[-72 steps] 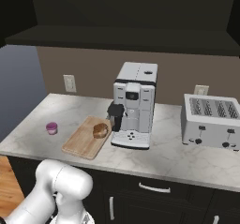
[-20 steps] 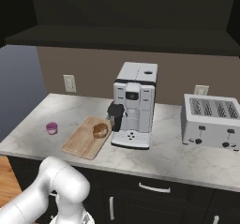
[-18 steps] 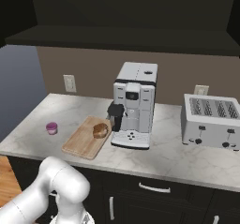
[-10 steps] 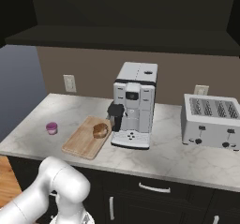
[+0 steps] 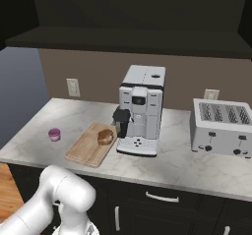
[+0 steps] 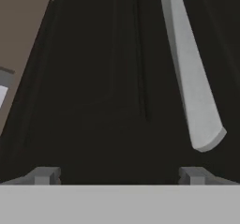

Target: Pick the bread, place it on the cutting board, pick the jam, place it on the counter, and close the cabinet.

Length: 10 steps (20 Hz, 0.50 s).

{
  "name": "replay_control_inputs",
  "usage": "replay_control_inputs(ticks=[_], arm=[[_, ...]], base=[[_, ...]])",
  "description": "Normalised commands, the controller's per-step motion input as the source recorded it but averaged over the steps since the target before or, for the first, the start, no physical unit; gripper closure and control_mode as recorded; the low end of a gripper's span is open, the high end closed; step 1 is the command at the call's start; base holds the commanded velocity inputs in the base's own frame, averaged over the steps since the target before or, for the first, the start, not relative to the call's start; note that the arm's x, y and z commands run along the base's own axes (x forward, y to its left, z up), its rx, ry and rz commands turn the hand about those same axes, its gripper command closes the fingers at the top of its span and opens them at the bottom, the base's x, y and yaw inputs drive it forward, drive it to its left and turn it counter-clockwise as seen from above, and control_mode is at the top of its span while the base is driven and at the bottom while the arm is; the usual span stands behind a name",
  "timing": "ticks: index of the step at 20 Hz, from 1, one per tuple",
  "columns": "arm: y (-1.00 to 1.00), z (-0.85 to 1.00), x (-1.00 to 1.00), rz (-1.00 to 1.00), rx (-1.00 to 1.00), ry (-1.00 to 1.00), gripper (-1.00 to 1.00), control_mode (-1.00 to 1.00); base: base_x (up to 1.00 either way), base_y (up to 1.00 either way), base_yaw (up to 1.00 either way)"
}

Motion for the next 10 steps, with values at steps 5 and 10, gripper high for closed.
replay_control_inputs(ticks=[5, 10], arm=[[-0.58, 0.05, 0.03, 0.00, 0.01, 0.00, -1.00, -1.00], [-0.67, 0.00, 0.02, 0.01, 0.00, 0.00, -1.00, -1.00]], base=[[0.00, 0.00, 0.00], [0.00, 0.00, 0.00]])
